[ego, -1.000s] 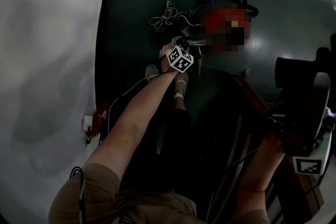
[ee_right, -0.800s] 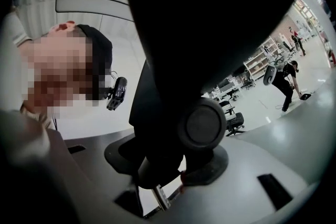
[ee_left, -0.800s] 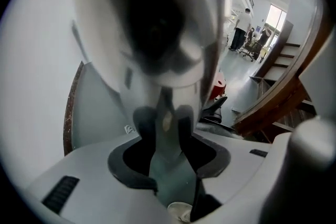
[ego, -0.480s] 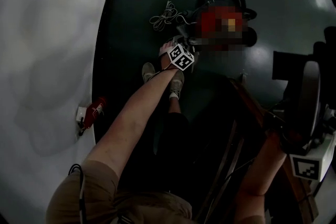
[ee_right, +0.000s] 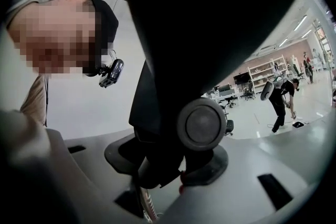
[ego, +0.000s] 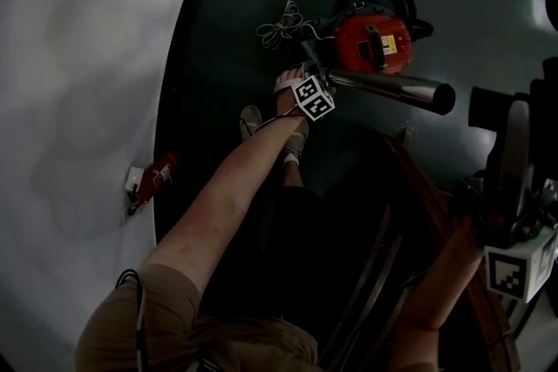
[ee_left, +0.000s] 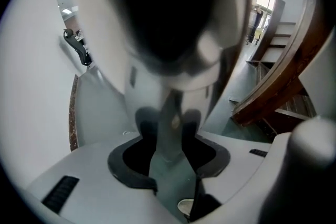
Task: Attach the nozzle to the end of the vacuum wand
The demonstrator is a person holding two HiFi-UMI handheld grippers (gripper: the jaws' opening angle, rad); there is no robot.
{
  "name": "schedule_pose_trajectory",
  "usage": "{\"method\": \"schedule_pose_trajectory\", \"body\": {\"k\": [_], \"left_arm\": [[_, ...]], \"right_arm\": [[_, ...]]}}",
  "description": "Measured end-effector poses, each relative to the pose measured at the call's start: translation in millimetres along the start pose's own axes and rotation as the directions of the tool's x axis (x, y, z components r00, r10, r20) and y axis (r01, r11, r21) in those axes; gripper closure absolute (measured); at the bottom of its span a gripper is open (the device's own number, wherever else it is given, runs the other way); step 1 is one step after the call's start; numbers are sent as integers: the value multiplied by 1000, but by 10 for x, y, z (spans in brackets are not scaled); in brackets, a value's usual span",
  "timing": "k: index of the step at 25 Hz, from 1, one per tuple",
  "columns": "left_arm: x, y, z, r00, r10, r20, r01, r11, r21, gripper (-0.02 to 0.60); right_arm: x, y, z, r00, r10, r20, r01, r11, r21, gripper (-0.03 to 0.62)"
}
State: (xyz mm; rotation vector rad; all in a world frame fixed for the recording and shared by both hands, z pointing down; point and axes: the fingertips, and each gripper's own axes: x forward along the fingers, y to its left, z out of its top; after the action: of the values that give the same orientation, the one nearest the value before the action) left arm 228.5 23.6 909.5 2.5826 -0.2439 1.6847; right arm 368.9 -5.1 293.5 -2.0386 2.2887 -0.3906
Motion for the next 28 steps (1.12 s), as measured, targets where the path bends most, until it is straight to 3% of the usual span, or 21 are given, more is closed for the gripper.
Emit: {"method": "schedule_pose_trajectory", "body": {"k": [9, 13, 15, 17, 19, 21, 23, 26, 27, 28], "left_arm": [[-8, 29, 83, 1000, -21, -8, 22, 999, 41, 408], [1, -25, 105, 999, -35, -35, 38, 996, 79, 408], [-13, -60, 116, 996, -76, -40, 79, 993, 84, 407], [-175, -73, 288, 986, -161, 50, 156, 983, 94, 405], [-560, -71, 621, 949, -234, 211, 201, 965, 167, 405], [-1061, -113, 957, 892, -296, 343, 215, 943, 253, 393], [-1622, -146, 1278, 812, -356, 463, 238, 926, 293, 390], [-2529, -78, 1797, 669, -404, 624, 266, 914, 306, 391], [-2758, -67, 1934, 646, -403, 648, 253, 914, 316, 393], [-2893, -70, 2033, 647, -400, 650, 234, 915, 330, 419]], "right_arm": [[169, 93, -134, 997, 0, -77, -4, 999, -50, 402], [131, 74, -125, 989, -70, -133, 54, 991, -124, 402], [76, 80, -156, 980, -125, -152, 93, 974, -207, 402], [67, 84, -170, 977, -152, -152, 113, 964, -239, 402], [65, 90, -185, 976, -155, -151, 120, 969, -218, 402], [78, 146, -171, 975, -158, -156, 121, 966, -227, 402], [122, 237, -125, 971, -177, -163, 126, 952, -280, 402], [126, 329, -95, 961, -225, -160, 153, 916, -370, 402], [115, 352, -102, 959, -232, -164, 156, 912, -380, 402], [100, 353, -117, 957, -237, -169, 159, 912, -377, 402]]}}
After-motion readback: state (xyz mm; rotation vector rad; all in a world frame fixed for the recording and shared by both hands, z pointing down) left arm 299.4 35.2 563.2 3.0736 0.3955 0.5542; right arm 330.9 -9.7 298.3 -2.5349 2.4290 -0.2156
